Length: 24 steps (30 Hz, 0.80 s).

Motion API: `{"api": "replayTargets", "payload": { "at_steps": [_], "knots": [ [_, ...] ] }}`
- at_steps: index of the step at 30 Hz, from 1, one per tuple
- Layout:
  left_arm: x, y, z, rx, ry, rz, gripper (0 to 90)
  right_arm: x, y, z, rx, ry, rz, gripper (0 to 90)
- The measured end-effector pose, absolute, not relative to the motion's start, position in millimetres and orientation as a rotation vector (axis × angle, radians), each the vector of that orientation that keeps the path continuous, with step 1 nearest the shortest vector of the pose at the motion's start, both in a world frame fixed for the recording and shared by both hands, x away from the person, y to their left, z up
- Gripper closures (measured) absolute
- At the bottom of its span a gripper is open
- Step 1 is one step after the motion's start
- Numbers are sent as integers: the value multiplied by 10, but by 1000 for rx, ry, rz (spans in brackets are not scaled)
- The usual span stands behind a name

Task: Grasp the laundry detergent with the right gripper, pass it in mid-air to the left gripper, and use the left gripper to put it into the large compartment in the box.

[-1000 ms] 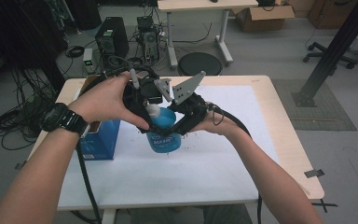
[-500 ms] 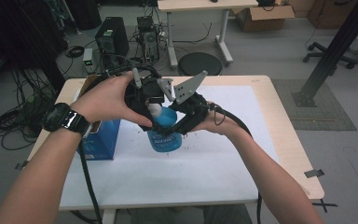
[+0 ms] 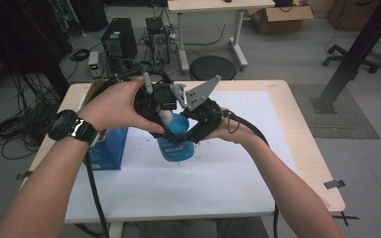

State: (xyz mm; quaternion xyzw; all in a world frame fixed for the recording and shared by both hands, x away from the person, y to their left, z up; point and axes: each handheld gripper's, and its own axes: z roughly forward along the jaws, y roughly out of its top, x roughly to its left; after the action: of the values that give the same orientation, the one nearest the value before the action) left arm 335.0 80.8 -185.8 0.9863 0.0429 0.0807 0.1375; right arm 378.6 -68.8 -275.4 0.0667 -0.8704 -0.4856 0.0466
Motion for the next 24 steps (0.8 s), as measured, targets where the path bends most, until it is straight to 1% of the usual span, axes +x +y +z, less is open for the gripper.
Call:
{"api": "replayTargets", "payload": {
  "at_steps": [10, 11, 13, 14, 15, 18, 19, 20, 24],
  "knots": [
    [3381, 785, -1839, 2856, 190, 183, 382, 3816, -694, -2766, 192, -2621, -1467, 414],
    [3388, 788, -1829, 2859, 207, 173, 382, 3817, -697, -2763, 184, -2615, -1471, 396],
    [3403, 796, -1810, 2870, 244, 161, 382, 3826, -722, -2732, 160, -2630, -1489, 257],
    [3403, 796, -1810, 2870, 244, 161, 382, 3826, -722, -2732, 160, -2630, -1489, 257],
    [3416, 808, -1793, 2868, 277, 160, 382, 3850, -746, -2730, 132, -2625, -1456, 208],
    [3447, 847, -1738, 2875, 349, 180, 382, 3862, -773, -2747, 116, -2670, -1414, 181],
    [3473, 889, -1686, 2876, 420, 196, 382, 3875, -806, -2772, 100, -2702, -1366, 171],
    [3473, 889, -1686, 2876, 420, 196, 382, 3875, -806, -2772, 100, -2702, -1366, 171],
    [3545, 1008, -1543, 2848, 594, 222, 382, 3924, -927, -2846, 43, -2804, -1213, 158]
  ]
}}
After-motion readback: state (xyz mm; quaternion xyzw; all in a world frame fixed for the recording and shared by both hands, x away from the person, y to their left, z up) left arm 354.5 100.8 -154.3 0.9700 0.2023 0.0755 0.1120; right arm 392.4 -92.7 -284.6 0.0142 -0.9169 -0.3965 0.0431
